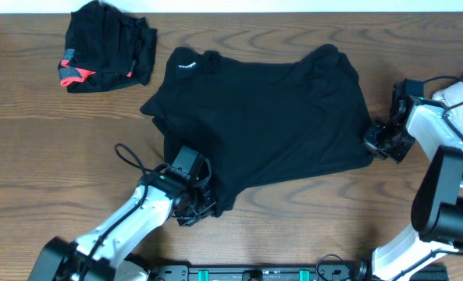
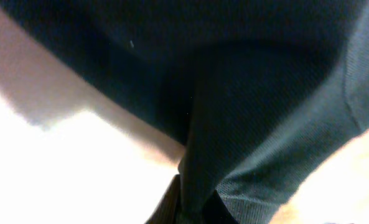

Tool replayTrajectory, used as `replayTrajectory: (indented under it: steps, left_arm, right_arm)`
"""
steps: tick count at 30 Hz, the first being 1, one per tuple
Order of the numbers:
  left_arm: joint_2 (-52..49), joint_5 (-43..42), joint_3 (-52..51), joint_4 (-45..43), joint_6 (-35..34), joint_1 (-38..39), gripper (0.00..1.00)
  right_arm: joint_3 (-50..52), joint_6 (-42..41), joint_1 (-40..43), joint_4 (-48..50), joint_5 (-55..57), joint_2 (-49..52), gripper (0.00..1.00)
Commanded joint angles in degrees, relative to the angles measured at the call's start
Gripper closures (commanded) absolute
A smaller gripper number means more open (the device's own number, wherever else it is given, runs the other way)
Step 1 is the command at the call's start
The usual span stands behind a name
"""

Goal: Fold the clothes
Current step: 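Lift the bottom hem with both grippers and fold it upward over the shirt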

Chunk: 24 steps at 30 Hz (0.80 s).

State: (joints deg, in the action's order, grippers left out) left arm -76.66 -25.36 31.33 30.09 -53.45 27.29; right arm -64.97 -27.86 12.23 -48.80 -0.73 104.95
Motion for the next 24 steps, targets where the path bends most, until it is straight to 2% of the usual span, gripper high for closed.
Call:
replayTrajectory:
  steps: [1,13,24]
  left_arm:
    - [4.17,-0.57,-0.72,3.21,1.36,0.17,0.94]
    - [17.29,-0.55,-0.72,20.61,1.38,0.17,0.94]
    - [18.75,1.55,-0.13,23.85,2.49,0.15,0.94]
  right_arm:
    - [0.15,0.68,0.5,-1.92,1.9,-5.97,0.99]
    - [0.15,0.68,0.5,-12.33,5.27,-16.04,0.99]
    - [0.15,-0.35,0.44,-16.85,5.25,-17.09,0.99]
